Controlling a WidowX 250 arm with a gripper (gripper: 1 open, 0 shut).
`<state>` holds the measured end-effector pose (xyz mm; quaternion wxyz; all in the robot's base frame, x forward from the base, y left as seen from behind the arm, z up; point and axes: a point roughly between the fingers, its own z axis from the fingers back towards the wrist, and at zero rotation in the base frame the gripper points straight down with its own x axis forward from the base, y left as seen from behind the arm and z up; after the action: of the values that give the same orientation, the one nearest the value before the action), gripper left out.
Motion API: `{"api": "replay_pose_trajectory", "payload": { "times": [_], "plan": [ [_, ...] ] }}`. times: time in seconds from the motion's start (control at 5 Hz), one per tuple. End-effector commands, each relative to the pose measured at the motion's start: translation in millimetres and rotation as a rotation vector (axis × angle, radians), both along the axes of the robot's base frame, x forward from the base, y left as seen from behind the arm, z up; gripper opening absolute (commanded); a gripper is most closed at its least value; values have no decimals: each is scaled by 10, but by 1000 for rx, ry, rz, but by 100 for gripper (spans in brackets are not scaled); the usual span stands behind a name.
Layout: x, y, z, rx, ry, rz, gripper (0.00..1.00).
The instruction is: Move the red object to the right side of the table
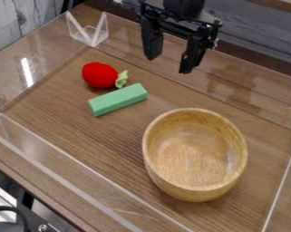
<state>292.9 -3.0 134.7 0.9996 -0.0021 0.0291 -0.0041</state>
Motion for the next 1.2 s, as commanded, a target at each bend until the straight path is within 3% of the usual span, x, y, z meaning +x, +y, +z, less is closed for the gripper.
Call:
{"api": "replay_pose_trajectory", "payload": {
  "times": [0.0,0.2,0.6,0.8,1.0],
  "plan": [
    [-11,43,-57,3,18,-36,100],
    [-62,219,-82,7,43,-243,100],
    [-63,828,-59,38,48,-612,100],
    [-19,1073,-102,48,56,-682,100],
    [-27,1198,-177,47,58,-682,100]
  ]
}}
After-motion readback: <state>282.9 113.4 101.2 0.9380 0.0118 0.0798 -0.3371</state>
